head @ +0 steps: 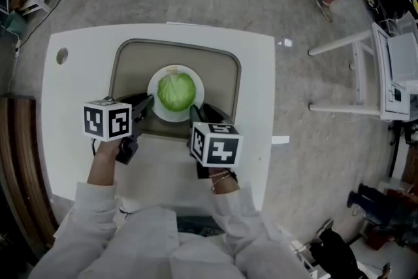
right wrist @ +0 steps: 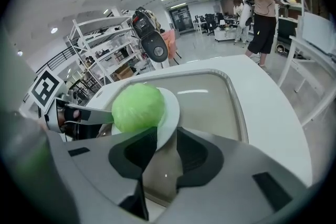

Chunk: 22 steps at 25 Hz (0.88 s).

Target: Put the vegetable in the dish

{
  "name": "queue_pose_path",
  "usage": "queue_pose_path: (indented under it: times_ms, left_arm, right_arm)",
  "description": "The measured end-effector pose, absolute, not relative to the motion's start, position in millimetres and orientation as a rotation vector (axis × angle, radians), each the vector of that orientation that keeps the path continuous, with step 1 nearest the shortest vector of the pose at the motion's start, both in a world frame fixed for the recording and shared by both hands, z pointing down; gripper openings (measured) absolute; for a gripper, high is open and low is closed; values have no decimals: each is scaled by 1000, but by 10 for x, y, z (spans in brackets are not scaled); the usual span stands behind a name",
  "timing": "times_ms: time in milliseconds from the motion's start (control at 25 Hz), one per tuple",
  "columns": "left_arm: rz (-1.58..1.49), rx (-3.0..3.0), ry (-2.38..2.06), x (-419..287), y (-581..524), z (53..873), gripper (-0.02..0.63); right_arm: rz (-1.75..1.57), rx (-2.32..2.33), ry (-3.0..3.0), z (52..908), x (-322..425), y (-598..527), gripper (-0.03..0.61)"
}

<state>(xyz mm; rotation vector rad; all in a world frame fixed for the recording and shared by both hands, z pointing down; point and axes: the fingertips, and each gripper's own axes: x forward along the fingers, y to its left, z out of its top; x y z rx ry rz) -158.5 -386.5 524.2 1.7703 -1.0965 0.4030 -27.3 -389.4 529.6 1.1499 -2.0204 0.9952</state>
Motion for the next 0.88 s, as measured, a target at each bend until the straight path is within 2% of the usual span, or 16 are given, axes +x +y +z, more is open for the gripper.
queue_pose_path:
  times_ms: [360, 880]
  left_arm:
    - [540, 1833, -1137, -1502, -3809, 5211, 120]
    - [478, 1874, -1206, -1503, -3708, 4954, 126]
  right_arm:
    - [1013, 1143, -2049, 5242, -261, -3872, 117]
    - [1024, 1128, -2170, 5001, -174, -3798, 112]
